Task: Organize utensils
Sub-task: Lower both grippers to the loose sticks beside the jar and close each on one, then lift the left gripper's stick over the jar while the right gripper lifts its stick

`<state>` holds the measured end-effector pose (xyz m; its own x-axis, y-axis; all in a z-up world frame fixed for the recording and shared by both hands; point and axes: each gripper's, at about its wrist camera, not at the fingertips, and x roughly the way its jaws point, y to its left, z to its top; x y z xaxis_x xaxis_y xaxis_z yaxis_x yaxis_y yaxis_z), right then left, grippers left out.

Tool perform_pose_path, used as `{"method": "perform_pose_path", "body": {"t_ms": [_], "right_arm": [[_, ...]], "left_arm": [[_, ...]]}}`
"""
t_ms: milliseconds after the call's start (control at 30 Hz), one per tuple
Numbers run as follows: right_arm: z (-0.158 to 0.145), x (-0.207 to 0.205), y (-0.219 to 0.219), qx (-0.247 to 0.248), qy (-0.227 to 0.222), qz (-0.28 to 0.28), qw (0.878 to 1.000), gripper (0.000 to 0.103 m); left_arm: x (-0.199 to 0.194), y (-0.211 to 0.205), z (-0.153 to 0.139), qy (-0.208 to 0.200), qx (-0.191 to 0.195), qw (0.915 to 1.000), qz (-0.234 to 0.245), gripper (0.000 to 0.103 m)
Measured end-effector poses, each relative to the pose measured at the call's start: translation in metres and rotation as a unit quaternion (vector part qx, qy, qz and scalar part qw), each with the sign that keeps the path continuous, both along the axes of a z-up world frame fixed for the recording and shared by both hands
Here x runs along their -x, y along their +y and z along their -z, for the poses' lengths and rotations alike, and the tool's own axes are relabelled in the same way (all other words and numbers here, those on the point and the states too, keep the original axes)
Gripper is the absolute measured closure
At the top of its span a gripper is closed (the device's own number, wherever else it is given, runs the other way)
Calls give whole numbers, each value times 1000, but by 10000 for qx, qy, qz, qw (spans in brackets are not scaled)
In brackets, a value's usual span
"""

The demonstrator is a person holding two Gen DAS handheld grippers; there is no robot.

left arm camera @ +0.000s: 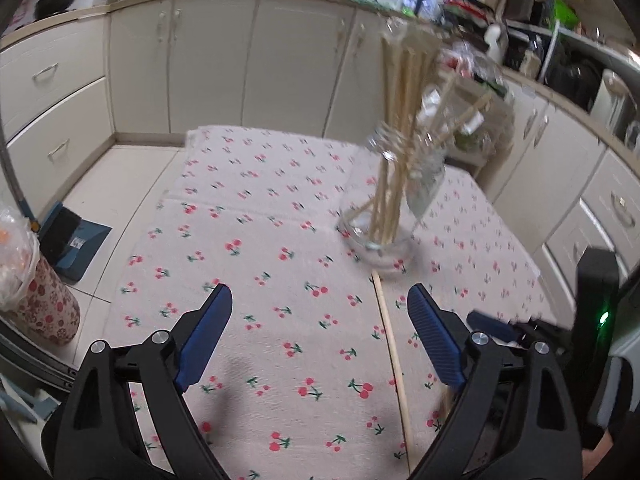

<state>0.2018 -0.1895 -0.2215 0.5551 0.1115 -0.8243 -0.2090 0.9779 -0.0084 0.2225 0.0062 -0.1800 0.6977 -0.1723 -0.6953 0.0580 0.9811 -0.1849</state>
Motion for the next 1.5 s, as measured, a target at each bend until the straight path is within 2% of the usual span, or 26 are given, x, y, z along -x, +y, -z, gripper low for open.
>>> {"method": "perform_pose_path", "body": {"t_ms": [133, 233, 333, 433, 500, 600, 633, 800, 933, 1067, 1100, 1167, 1233, 1367, 1500], "right_arm": [[-2, -1, -19, -196, 59, 146, 9997, 86], [-3, -3, -31, -300, 58, 218, 9993, 91], [-3, -3, -35, -406, 48, 235, 9989, 92], [-3, -8, -37, -504, 90, 238, 9984, 92], [-3, -12, -37, -565, 124, 235, 9980, 93], [-4, -21, -32, -548, 190, 123, 9982, 93], [-3, -22, -31, -568, 213, 101, 9981, 93], [-4, -26, -30, -543, 345, 85, 9979, 93], [-5, -30, -28, -481, 347, 72, 9982, 89], [-3, -28, -24, -359, 240, 3, 9991, 89], [-3, -27, -25, -349, 230, 3, 9991, 93], [-4, -27, -29, -453, 280, 31, 9986, 96], [-4, -26, -31, -430, 291, 27, 9986, 96], [-4, -28, -33, -486, 380, 69, 9981, 96], [-4, -28, -29, -443, 356, -6, 9984, 88]], "left_arm": [[-17, -24, 10, 233, -268, 9990, 270, 18], [-31, -45, 17, 342, -522, 9970, 460, 19], [-44, -62, 26, 488, -734, 9942, 617, 26], [-56, -68, 39, 711, -835, 9916, 684, 44], [-58, -66, 44, 810, -782, 9910, 726, 70], [-55, -62, 45, 722, -840, 9902, 846, 89], [-53, -58, 45, 739, -809, 9902, 866, 92], [-53, -47, 43, 927, -653, 9885, 1000, 92], [-59, -44, 42, 1095, -504, 9881, 952, 89], [-62, -52, 42, 1034, -591, 9886, 926, 88], [-61, -54, 43, 994, -567, 9885, 986, 94], [-59, -60, 43, 935, -541, 9867, 1213, 98], [-54, -65, 41, 857, -603, 9844, 1417, 98], [-51, -64, 39, 988, -641, 9818, 1489, 98], [-54, -59, 39, 1101, -668, 9822, 1365, 94]]}}
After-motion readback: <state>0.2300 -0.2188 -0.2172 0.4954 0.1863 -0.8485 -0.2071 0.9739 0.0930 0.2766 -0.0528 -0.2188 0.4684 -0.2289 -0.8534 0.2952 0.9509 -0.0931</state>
